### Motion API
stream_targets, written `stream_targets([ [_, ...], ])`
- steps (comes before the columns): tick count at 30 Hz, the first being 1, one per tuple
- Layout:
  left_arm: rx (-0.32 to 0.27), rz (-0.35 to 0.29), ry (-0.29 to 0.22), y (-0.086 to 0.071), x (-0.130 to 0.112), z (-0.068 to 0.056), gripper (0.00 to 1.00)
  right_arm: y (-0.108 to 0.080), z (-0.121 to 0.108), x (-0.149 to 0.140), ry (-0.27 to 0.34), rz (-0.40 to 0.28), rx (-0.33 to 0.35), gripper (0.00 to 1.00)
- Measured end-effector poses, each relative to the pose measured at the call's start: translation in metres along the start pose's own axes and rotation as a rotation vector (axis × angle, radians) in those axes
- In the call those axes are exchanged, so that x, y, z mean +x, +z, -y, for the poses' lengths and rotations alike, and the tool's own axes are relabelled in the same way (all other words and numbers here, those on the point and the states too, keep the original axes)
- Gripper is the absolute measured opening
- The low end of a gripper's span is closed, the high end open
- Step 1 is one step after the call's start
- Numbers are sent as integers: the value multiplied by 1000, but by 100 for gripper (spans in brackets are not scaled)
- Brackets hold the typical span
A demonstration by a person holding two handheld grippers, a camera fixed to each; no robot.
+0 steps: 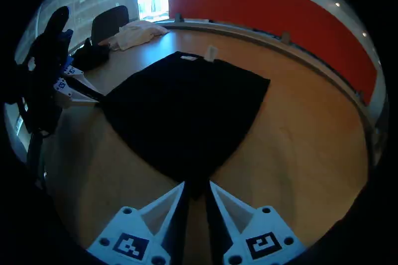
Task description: Fold towel
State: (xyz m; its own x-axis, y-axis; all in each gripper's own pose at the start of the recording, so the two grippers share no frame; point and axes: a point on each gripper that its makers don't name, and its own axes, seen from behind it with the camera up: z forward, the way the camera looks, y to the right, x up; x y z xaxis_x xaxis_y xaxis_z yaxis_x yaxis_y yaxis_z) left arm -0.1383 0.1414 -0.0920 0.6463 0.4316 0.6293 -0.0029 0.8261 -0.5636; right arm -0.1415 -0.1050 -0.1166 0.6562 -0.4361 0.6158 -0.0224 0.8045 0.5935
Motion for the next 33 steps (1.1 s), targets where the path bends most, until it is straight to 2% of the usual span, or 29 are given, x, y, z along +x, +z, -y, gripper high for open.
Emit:
stream_targets([
  [6, 10, 3, -15, 0, 0, 0, 14, -2, 6, 0, 0, 1, 10, 18],
  [14, 3, 3, -50, -6, 3, -2, 13, -10, 5, 10, -3, -19, 7, 18],
  [20, 5, -6, -66, -20, 12, -5, 13, -23, 3, 23, -8, -42, 5, 18],
  [33, -10, -18, -97, -62, 35, -15, 13, -69, 6, 52, -53, -88, 20, 18],
])
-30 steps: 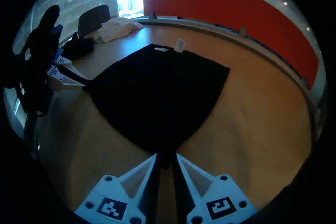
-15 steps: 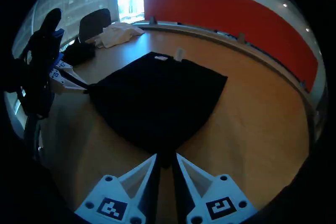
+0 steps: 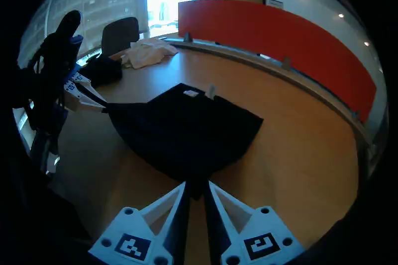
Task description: Fold towel
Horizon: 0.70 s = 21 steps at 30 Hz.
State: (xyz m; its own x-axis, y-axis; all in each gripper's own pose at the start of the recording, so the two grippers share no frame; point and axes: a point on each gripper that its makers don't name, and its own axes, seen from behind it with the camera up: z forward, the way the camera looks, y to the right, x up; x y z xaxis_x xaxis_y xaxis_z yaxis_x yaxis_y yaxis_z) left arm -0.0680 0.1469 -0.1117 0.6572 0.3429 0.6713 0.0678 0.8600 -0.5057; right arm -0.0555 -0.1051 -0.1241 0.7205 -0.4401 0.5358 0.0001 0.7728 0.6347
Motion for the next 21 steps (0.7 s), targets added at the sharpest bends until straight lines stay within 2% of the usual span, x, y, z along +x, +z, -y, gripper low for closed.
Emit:
stream_targets([
  [12, -11, 6, -24, -37, 10, -13, 13, -34, 7, 24, -16, -8, 12, 18],
  [21, -21, 9, -40, -56, 12, -21, 13, -53, 14, 29, -26, 16, 25, 18],
])
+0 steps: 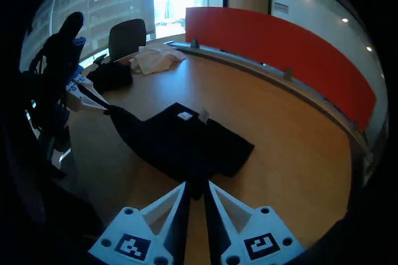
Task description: Fold towel
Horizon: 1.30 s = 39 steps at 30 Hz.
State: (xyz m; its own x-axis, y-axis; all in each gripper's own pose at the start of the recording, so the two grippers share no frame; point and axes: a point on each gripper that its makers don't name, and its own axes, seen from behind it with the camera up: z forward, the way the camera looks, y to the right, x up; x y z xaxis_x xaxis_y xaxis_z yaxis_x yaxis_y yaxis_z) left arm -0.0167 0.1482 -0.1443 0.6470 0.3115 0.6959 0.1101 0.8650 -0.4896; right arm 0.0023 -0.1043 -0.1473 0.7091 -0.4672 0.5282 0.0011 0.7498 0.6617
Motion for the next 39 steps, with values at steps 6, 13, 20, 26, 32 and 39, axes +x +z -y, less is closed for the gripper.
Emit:
stream_targets([
  [6, -3, 2, 1, -7, 0, -2, 13, -8, 6, 0, 7, 12, 8, 18],
  [13, -6, 4, -2, -8, 2, -3, 13, -11, 10, -4, 13, 24, 11, 18],
  [20, -4, 5, 2, -4, 5, -2, 13, -8, 6, -5, 9, 32, 5, 18],
  [26, 8, -6, -1, 6, 13, 4, 13, 2, -4, -4, 18, 45, -3, 18],
  [32, 21, -22, 5, 21, 26, 11, 13, 15, -18, -1, 37, 51, -19, 18],
  [39, 34, -29, -7, 41, 40, 22, 13, 35, -33, 3, 60, 56, -39, 18],
])
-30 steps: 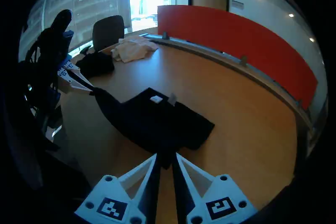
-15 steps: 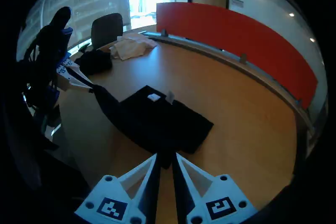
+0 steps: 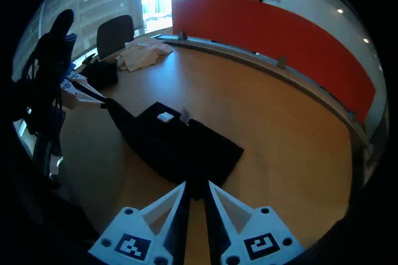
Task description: Fold towel
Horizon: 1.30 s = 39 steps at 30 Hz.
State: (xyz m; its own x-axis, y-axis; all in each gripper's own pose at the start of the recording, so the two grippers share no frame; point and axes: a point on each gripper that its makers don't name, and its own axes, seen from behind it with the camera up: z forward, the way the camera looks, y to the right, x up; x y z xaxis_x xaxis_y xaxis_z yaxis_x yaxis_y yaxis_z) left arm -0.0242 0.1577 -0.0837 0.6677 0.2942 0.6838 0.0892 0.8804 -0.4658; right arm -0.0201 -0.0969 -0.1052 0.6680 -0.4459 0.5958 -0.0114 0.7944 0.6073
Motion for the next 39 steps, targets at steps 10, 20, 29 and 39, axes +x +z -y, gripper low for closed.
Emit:
stream_targets([
  [10, 26, 7, 27, 30, 7, 15, 13, 31, -18, 4, 27, 16, -23, 18],
  [20, 40, 20, 35, 56, 9, 25, 13, 57, -34, 5, 25, 40, -40, 18],
  [29, 44, 53, 27, 79, 5, 32, 13, 78, -40, -1, 34, 70, -42, 18],
  [39, 61, 64, 35, 94, -3, 38, 23, 95, -46, -7, 37, 86, -63, 22],
])
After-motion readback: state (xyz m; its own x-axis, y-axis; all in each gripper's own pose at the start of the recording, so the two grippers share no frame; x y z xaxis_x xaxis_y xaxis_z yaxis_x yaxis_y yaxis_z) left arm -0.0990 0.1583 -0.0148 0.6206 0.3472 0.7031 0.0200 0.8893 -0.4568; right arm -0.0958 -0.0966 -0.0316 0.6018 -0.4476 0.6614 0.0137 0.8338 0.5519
